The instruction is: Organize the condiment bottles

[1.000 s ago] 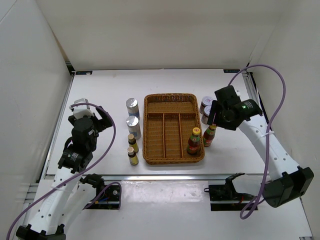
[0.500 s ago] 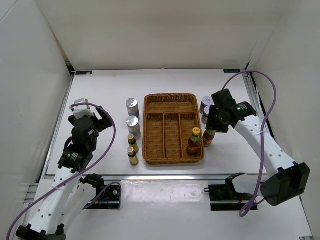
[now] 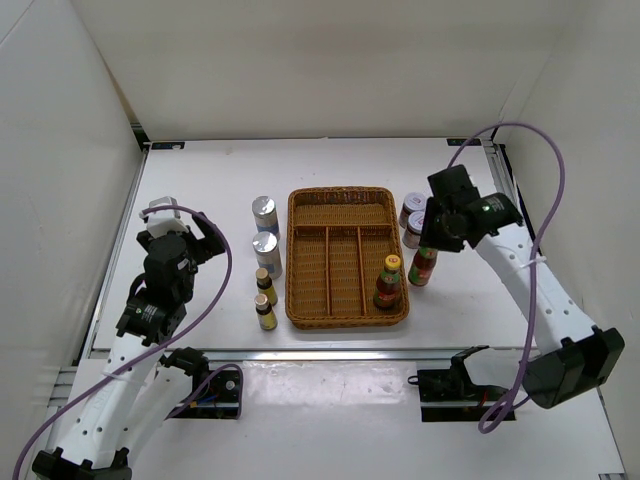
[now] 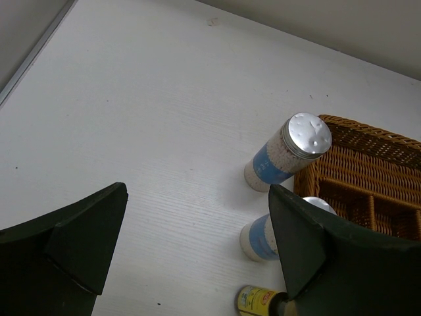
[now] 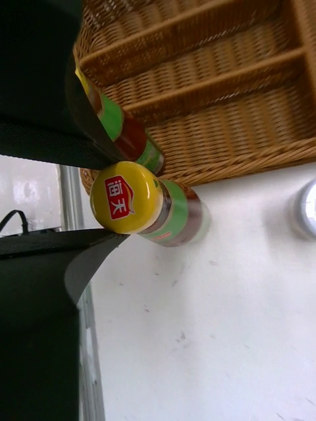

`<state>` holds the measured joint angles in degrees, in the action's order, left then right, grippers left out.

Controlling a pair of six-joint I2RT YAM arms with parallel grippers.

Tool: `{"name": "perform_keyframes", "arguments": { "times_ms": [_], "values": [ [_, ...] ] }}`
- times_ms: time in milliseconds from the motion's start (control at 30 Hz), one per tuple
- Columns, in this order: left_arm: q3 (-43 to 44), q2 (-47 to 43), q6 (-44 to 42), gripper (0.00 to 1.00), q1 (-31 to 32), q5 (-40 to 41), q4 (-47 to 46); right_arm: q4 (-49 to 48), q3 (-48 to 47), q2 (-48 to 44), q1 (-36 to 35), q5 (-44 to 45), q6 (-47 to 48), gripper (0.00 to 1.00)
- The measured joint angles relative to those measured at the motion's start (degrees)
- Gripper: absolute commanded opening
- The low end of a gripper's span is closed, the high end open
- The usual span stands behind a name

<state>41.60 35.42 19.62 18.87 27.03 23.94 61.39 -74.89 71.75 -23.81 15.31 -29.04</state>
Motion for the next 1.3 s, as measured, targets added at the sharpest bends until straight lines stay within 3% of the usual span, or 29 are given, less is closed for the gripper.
{"name": "perform_keyframes", "arguments": {
  "times_ms": [233, 633, 1067, 1133, 1167, 1233, 1267, 1300],
  "values": [
    [0.0, 0.0, 0.0, 0.99, 0.0, 0.0, 0.0, -0.2, -10.4, 0.0, -3.0, 2.2, 1.8, 0.0],
    [0.0, 0.0, 0.0, 0.99, 0.0, 0.0, 0.0, -5.6, -11.3, 9.2, -11.5, 0.5, 3.1, 0.0],
    [0.0, 0.0, 0.0, 0.99, 0.0, 0.0, -0.4, -11.9, -10.5, 12.3, -11.9, 0.7, 2.8, 0.0],
    [0.0, 0.0, 0.0, 0.99, 0.0, 0.0, -0.4, -12.0, -10.0, 12.3, -11.9, 0.8, 2.7, 0.06],
    [0.0, 0.0, 0.0, 0.99, 0.0, 0.0, -0.4, -11.9, -9.9, 12.3, -11.9, 0.9, 2.8, 0.21],
    [0.0, 0.0, 0.0, 0.99, 0.0, 0.0, -0.4, -12.1, -9.7, 12.3, -11.9, 1.0, 3.6, 0.36],
    [0.0, 0.0, 0.0, 0.99, 0.0, 0.0, -0.4, -12.1, -9.7, 12.3, -11.8, 1.0, 4.5, 0.51],
    [0.0, 0.0, 0.0, 0.99, 0.0, 0.0, -0.4, -12.2, -9.7, 12.4, -11.7, 1.0, 5.2, 0.55]
  ]
}}
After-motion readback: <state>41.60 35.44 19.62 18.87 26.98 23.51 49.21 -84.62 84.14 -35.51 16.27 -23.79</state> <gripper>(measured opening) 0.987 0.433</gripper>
